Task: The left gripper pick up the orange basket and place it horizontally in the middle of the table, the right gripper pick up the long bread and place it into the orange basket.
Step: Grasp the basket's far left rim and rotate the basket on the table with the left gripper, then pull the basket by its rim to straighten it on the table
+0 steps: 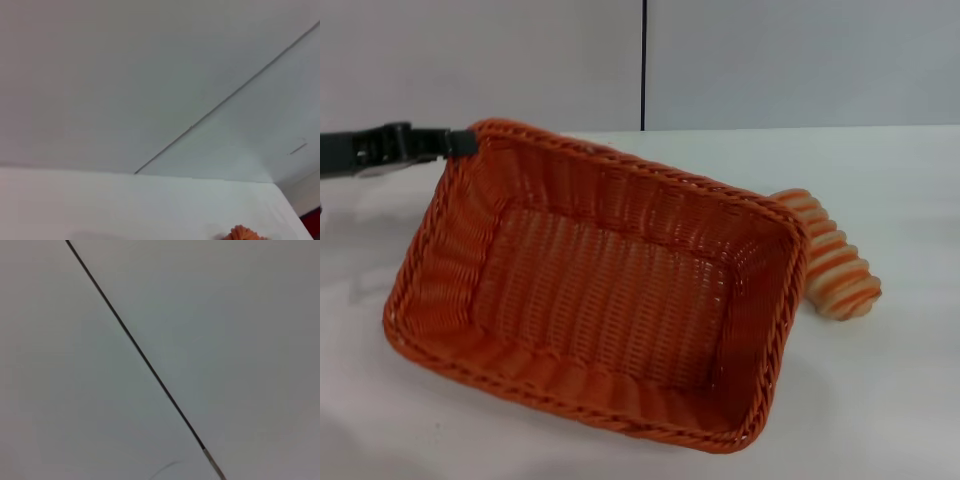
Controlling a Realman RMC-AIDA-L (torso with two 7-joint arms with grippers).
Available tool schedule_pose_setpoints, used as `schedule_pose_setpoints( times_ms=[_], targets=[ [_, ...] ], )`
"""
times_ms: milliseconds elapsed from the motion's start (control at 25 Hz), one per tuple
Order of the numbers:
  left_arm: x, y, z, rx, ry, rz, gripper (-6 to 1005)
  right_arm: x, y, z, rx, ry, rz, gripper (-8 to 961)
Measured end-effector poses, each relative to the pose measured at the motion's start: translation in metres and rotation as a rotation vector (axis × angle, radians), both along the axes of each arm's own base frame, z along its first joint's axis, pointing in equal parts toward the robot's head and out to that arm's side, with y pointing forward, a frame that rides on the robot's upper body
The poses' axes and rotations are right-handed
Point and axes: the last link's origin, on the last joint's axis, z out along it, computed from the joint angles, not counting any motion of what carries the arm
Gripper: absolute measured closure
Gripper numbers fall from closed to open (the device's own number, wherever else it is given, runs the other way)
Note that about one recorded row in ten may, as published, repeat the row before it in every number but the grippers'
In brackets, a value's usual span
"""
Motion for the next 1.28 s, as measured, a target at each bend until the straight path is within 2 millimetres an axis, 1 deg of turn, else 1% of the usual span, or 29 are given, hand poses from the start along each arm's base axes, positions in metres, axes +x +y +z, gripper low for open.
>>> schedule_pose_setpoints(
  times_ms=[160,400,680,1000,1200,1280],
  targets=[
    [-0.014,-0.012,-0.001,-0.003,-0.009,0.053,810,-0.002,0.006,-0.001,-0.018,-0.011,0.001,173],
    [-0.026,-0.027,-0.005,-0.004,-0.045,0.105,810,-0.006,0.017,-0.002,-0.036,-0.025,0.005,173],
    [-0.027,-0.039,-0.015,-0.032,-0.106,0.104,810,-0.010,0.028,-0.001,-0.058,-0.042,0.017,174],
    [-0.028,-0.045,-0.025,-0.052,-0.140,0.079,809,-0.014,0.036,0.000,-0.060,-0.044,0.023,174],
    [-0.030,-0.046,-0.026,-0.066,-0.135,0.076,809,-0.015,0.037,0.000,-0.060,-0.044,0.025,174],
    [-0.030,-0.047,-0.026,-0.076,-0.133,0.073,738,-0.015,0.037,0.000,-0.060,-0.043,0.026,174]
  ],
)
